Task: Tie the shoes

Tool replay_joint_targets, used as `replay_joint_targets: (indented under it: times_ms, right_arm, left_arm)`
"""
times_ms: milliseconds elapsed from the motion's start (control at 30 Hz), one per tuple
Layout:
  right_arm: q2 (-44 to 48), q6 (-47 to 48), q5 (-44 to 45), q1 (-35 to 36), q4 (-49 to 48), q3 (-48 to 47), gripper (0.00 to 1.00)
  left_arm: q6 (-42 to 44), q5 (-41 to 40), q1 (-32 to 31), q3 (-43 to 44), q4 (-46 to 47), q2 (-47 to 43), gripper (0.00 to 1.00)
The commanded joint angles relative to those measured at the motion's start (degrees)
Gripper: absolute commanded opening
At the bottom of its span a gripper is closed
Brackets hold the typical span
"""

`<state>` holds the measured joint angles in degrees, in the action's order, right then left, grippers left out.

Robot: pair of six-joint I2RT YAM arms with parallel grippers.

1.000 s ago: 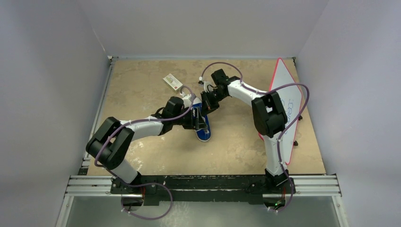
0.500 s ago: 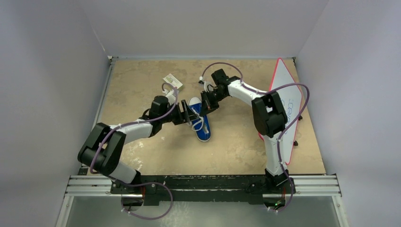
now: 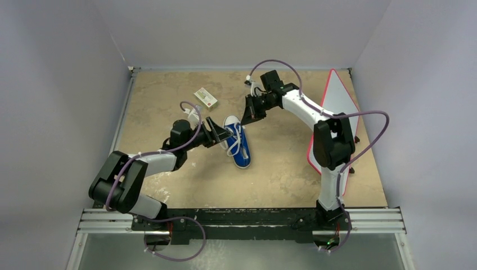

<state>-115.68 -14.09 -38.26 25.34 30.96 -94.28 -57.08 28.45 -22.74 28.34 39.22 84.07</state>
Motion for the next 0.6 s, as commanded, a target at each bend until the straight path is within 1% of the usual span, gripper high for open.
replay_joint_targets:
  times_ms: [0,167,367,467,567]
  right_arm:
    - [2.03,-0.92,0.83,-0.46,-0.58,-0.99,0.0]
    - [2.21,-1.02,1.05,-0.64,-0.82,-1.7,0.0]
    - [3.0,-1.76,1.28,-1.05,-1.05,-4.19,0.0]
    - [4.21,-3.03,1.53,-1.33,-1.69,-5.95,0.0]
    - [5.02,-4.85,1.44,-1.43,-2.57,-8.6,0.0]
  left_arm:
    - [-1.59,0.55,0.9,-0.44,5.16,-0.8,0.66]
    - [-1.7,1.0,1.12,0.18,5.13,0.17,0.65]
    - [0.98,5.01,1.03,2.67,2.41,4.38,0.65]
    - [2.84,5.06,1.03,3.68,-0.53,4.36,0.64]
    - [4.23,3.92,1.16,4.44,-2.29,2.45,0.61]
